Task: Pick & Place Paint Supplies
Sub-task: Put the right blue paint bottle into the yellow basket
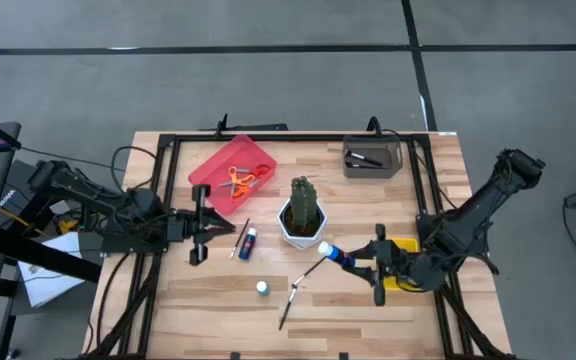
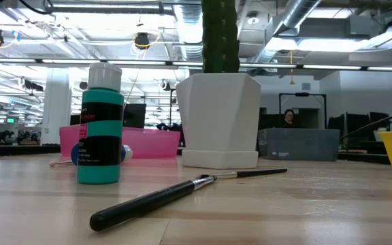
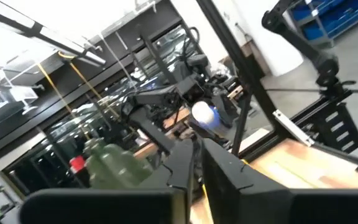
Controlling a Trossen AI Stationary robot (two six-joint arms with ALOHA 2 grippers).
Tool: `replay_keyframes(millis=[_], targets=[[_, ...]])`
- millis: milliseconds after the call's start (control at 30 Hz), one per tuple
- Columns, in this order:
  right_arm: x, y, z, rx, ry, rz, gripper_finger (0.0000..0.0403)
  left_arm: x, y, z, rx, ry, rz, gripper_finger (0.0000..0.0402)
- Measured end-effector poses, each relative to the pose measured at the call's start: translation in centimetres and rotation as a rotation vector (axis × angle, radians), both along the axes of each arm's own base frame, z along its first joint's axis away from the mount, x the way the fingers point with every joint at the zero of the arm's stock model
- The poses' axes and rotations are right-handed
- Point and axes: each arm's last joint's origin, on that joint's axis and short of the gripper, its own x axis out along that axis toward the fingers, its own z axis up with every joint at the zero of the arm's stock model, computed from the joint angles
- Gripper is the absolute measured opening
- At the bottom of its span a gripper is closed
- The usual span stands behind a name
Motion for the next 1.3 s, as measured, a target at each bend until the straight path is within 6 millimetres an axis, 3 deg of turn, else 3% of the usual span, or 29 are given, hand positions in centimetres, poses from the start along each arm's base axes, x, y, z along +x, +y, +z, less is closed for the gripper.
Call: replay_keyframes(millis=[233,500,833,1067,1300], targets=[[2.7,1.3,0.8,-0.259,-0.186,0.031,0.0123,2.0,-1.3,-0.6,-0.031,-0.058,-0.027,0.0106],[5.1,0.5,1.9,-0.376,-0.379,-0.005,0.0123,3.4,-1.8,-0.7,-0.140,-0.158,-0.052,0.0166],[8.7,-2.2,2.2,-0.369,-0.485,0.093,0.0123,6.1,-2.8,-0.5,-0.137,-0.142,-0.086,0.0171],[11.5,-1.8,1.7,-0.414,-0.469,0.118,0.0123,7.6,-3.4,-0.6,-0.140,-0.117,-0.090,0.0179],[12.7,-1.0,2.1,-0.437,-0.446,0.169,0.0123,7.9,-3.6,-0.2,-0.210,-0.111,-0.137,0.0205]])
